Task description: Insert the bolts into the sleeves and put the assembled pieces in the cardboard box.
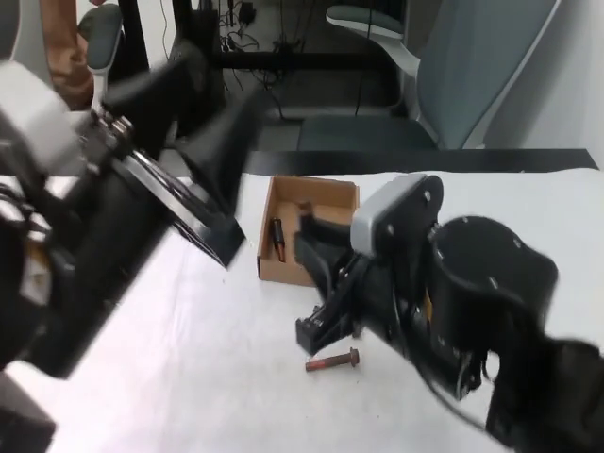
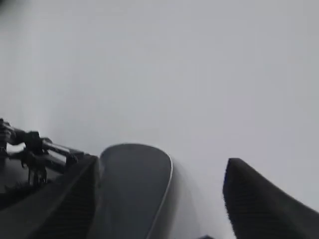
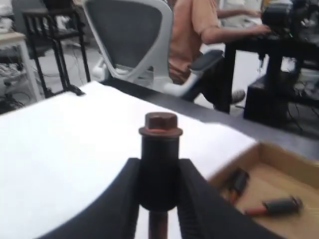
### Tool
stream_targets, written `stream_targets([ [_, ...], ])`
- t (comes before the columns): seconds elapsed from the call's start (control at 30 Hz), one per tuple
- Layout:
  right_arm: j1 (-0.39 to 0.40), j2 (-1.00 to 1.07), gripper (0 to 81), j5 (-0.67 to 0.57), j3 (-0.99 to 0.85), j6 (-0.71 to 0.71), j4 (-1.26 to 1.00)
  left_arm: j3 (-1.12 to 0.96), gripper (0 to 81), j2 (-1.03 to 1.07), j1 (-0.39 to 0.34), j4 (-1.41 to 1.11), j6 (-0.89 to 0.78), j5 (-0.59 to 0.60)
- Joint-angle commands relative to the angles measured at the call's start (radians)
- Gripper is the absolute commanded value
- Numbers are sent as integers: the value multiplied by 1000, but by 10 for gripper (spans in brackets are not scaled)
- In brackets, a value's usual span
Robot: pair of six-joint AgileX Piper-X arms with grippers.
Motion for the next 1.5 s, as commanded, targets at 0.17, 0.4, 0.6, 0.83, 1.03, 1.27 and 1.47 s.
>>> stream_targets([
  [0.17,-153,14,1,15,-292,-112,419,-2,18,-187,-1,304,47,-10],
  [0.4,-228,188,1,-45,-558,-122,679,-2,18,-284,-1,683,41,-9],
  [0.6,-232,388,1,-45,-782,-165,881,-2,18,-319,-1,872,35,-34],
  [0.83,-262,587,1,-37,-964,-164,982,-2,18,-361,-1,882,35,-34],
  [1.03,-307,691,1,-32,-1077,-164,1080,-2,18,-363,-1,886,35,-34],
  [1.27,-325,699,459,-74,-1081,-164,1083,-2,18,-363,-1,886,35,-30],
  [1.47,-322,692,631,-138,-1081,-158,1126,-2,18,-363,-1,886,35,-30],
])
